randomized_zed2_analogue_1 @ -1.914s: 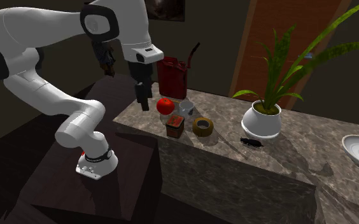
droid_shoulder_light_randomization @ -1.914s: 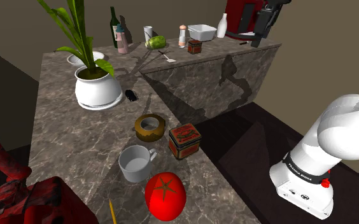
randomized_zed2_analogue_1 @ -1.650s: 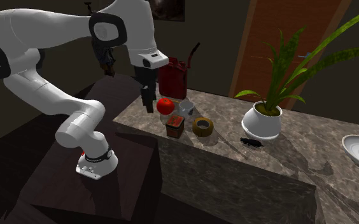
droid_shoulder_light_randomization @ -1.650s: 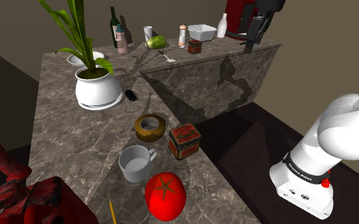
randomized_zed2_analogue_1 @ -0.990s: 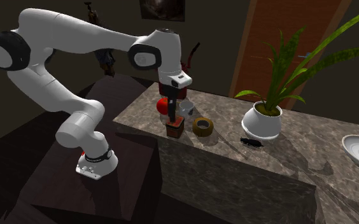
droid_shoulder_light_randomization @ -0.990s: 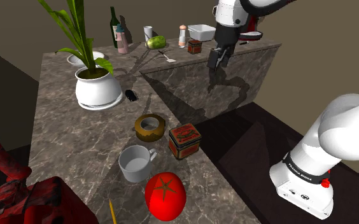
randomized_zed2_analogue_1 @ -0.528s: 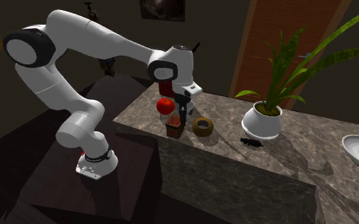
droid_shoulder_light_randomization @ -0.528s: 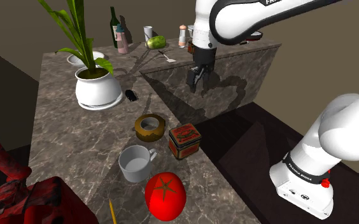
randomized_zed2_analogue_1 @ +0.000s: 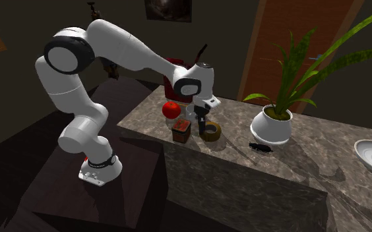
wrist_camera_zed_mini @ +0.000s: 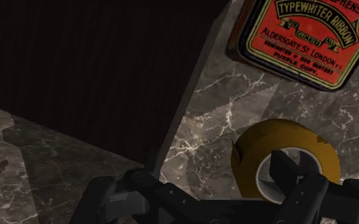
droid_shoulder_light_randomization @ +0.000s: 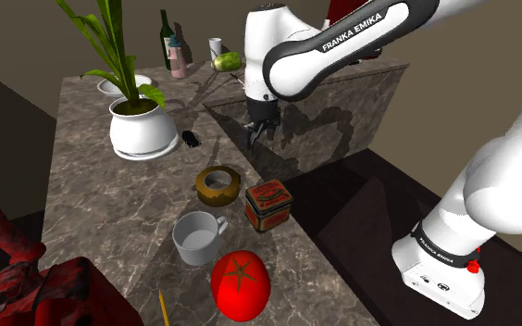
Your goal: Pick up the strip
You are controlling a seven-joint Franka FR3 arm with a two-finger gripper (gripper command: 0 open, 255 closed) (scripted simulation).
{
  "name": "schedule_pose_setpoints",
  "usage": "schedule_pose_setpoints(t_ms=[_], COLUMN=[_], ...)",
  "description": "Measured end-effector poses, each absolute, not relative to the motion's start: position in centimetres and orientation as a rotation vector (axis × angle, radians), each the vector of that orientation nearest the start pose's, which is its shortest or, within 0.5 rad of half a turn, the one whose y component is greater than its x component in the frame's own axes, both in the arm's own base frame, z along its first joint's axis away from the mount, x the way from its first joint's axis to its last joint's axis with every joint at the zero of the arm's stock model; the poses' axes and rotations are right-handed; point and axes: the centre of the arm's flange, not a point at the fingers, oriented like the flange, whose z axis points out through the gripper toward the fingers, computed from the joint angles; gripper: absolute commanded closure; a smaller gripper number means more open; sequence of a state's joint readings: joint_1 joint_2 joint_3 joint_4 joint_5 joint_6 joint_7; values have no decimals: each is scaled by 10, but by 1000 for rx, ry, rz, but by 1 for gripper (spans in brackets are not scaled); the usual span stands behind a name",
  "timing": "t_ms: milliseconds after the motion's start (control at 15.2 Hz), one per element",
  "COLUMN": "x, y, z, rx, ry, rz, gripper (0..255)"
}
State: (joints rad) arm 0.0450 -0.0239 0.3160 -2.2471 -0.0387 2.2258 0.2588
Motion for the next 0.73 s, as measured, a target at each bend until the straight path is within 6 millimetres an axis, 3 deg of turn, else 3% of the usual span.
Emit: schedule_pose_setpoints(t_ms=[528,726], x=[538,545], y=[235,245], z=[299,281], rx=[-3154,-3151], ry=[-185,-182], rz=[2,6], gripper=[0,0])
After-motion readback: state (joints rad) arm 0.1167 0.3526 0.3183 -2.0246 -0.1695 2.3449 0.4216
